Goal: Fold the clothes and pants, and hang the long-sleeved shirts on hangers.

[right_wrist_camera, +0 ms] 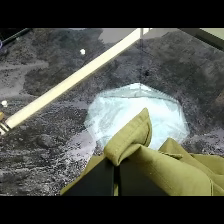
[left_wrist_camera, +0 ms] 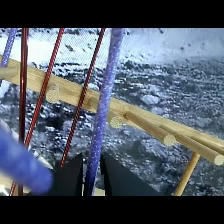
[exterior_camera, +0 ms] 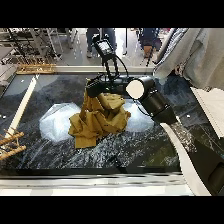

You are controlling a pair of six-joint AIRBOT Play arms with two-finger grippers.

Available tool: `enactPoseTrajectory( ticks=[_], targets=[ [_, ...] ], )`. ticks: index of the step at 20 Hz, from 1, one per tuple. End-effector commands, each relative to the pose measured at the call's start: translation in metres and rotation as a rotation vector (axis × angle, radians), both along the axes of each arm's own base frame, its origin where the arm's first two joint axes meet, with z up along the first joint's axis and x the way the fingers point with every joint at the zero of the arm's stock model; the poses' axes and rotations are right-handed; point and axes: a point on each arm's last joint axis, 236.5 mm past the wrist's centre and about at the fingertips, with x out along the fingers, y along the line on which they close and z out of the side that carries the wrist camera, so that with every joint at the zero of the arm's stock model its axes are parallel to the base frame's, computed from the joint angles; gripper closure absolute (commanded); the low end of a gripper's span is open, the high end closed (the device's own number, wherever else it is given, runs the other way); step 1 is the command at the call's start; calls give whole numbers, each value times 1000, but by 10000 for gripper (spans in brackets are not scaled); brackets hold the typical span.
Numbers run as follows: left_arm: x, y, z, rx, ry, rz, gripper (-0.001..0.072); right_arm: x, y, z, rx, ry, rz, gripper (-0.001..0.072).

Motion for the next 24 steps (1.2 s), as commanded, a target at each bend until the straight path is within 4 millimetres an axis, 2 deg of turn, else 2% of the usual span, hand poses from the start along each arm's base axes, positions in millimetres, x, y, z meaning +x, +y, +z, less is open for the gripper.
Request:
enactPoseTrajectory(
  ticks=[1,4,5,6,11,13,14,15,16,17,18,19,20,21,22,24],
  targets=[
    [1,0,7,14,-11,-4,581,0,1,0,1,0,1,684],
    [1,0,9,16,-11,-5,586,0,1,0,1,1,1,684],
    [0,0,8,14,-10,-5,613,0,1,0,1,1,1,684],
    [0,-1,8,12,-8,-6,682,0,1,0,1,1,1,684],
    [4,-3,16,13,-34,-7,683,-1,1,0,1,2,1,684],
    [28,-12,45,19,-159,-53,683,-1,1,0,1,2,1,684],
    [44,-19,69,16,-251,-77,684,-1,1,0,1,2,1,684],
    [65,-29,105,16,-375,-110,685,-1,1,0,2,2,1,684],
    [85,-42,148,13,-515,-159,685,-1,1,0,2,2,1,684],
    [103,-69,194,-37,-669,-218,686,0,1,0,1,1,1,684],
    [119,-99,253,-77,-873,-287,686,0,0,0,-3,-4,-2,685],
    [124,-131,300,-73,-1023,-417,688,4,-4,-1,-24,-22,-13,685],
    [122,-170,333,-48,-1132,-591,688,10,-11,-2,-63,-52,-32,685],
    [117,-210,347,-61,-1183,-753,688,19,-24,-2,-92,-68,-79,686],
    [112,-244,344,-122,-1173,-871,687,28,-37,-2,-101,-67,-126,686],
    [99,-308,306,-248,-1029,-1119,686,45,-68,2,-89,-52,-211,686]
  ],
)
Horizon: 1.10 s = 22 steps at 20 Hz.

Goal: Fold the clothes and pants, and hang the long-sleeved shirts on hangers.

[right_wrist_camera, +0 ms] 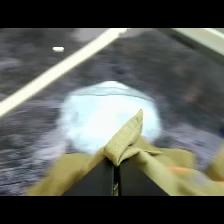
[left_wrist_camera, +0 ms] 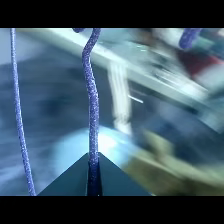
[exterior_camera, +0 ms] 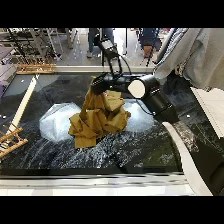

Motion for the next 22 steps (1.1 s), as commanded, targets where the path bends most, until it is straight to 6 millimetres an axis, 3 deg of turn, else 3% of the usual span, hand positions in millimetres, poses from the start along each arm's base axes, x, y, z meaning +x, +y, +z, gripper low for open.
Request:
enactPoseTrajectory(
  ticks=[1,3,5,8,16,22],
  targets=[
    [-36,-130,-6,94,-57,-538,687,28,-48,6,-12,-13,-135,686],
    [-57,-186,-38,114,-43,-788,688,42,-75,10,-11,-19,-185,686],
    [-73,-226,-61,86,-27,-932,687,49,-96,15,-19,-32,-216,686],
    [-84,-256,-84,81,-27,-1028,687,51,-108,22,-32,-42,-226,686],
    [-86,-254,-87,67,-14,-1029,686,55,-113,19,-63,-52,-238,687],
    [-84,-252,-78,39,-46,-1014,686,89,-136,-28,-23,59,-411,687]
  ],
)
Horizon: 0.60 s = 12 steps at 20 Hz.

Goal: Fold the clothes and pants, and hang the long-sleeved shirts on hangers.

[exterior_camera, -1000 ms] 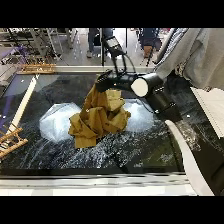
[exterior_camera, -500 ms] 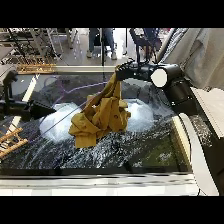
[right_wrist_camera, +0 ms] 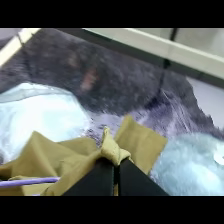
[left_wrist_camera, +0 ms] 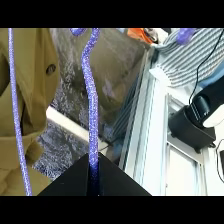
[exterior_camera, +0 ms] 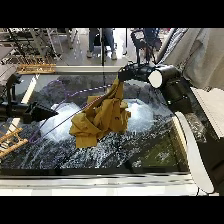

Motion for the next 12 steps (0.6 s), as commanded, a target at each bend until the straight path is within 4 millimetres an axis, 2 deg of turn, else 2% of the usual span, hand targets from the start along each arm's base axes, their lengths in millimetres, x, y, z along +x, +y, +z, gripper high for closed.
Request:
enactPoseTrajectory(
  ticks=[1,3,8,12],
  targets=[
    [0,0,3,-15,-5,1,687,20,-16,-24,65,54,-112,687],
    [3,-2,1,-10,-5,7,686,23,-18,-23,73,48,-117,687],
    [8,-24,-20,-27,55,-49,686,19,-9,8,51,-33,-66,686],
    [37,-23,-30,-42,60,41,687,8,-4,6,27,0,-39,686]
  ],
)
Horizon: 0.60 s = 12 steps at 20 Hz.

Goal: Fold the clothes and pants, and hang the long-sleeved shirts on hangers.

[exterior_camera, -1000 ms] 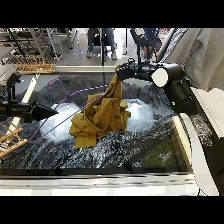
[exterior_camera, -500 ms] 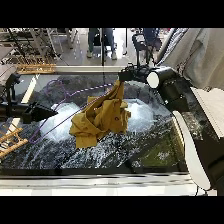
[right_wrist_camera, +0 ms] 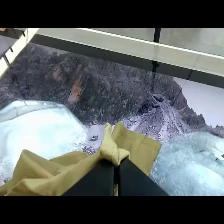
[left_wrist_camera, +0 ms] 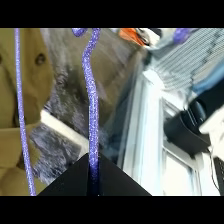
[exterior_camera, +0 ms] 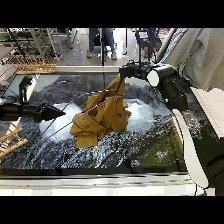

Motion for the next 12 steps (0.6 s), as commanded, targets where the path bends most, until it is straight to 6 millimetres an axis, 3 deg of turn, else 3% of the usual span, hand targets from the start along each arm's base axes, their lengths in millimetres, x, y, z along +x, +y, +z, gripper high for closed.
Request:
enactPoseTrajectory(
  ticks=[1,4,7,9,12],
  targets=[
    [21,-2,-7,-15,5,63,686,-15,14,-1,-50,20,72,686],
    [33,-2,-8,-13,-5,107,688,-48,44,11,-123,7,205,686],
    [44,-3,10,-89,-28,153,688,-101,63,25,-198,37,317,686],
    [45,-5,34,-159,-70,161,689,-126,53,25,-230,105,316,686],
    [43,-5,63,-164,-161,203,690,-136,37,17,-240,182,270,686]
  ],
)
